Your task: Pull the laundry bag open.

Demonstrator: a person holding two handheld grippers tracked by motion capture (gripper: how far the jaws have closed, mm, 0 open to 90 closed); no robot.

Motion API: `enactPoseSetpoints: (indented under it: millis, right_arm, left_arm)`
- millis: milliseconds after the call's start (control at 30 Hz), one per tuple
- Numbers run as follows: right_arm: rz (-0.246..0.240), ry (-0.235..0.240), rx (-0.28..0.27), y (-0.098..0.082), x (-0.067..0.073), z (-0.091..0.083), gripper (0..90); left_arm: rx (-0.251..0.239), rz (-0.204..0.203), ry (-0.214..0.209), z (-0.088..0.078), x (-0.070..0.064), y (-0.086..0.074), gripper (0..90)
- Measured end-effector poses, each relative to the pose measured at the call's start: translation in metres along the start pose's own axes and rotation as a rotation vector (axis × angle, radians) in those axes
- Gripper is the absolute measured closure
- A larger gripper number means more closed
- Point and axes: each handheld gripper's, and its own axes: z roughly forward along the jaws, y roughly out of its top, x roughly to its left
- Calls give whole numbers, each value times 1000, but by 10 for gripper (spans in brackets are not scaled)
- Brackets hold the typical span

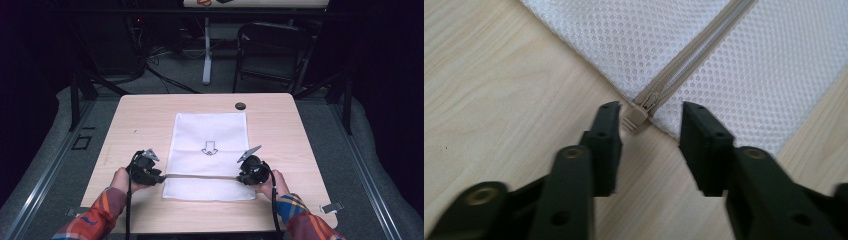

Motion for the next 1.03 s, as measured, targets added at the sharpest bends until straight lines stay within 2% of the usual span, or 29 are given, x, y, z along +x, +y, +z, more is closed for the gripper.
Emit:
enactPoseSetpoints:
  millis: [67,200,333,400,467,567,600,667,767,867,967,1033]
  right_arm:
    - [-4,-12,-19,2,0,-8,657]
    - [12,-26,-59,0,-3,-24,511]
    - [43,-40,-70,-5,-6,-42,298]
    - [56,-67,-76,-9,-8,-51,164]
    - [81,-98,-82,-15,-12,-58,136]
    - [143,-125,-81,-29,-20,-70,59]
    - [148,-133,-81,-35,-24,-74,44]
    - [201,-155,-86,-49,-30,-83,4]
    - [244,-177,-85,-66,-38,-90,0]
    - [284,-179,-73,-83,-45,-92,0]
    - [303,-200,-45,-94,-51,-90,0]
    - [311,-195,-21,-97,-55,-87,0]
  left_arm:
    - [-12,-22,3,-3,0,0,488]
    - [-52,-48,3,-13,0,0,353]
    - [-78,-83,29,-25,-3,-4,207]
    - [-94,-109,41,-31,-4,-8,171]
    - [-106,-127,53,-37,-5,-13,154]
    - [-119,-158,68,-46,-5,-21,133]
    - [-126,-166,71,-48,-6,-24,118]
    - [-140,-177,92,-52,-8,-28,110]
    - [-141,-195,106,-54,-7,-33,81]
    - [-130,-218,109,-51,-3,-39,58]
    - [-109,-229,123,-47,2,-43,25]
    - [-96,-246,139,-43,6,-46,12]
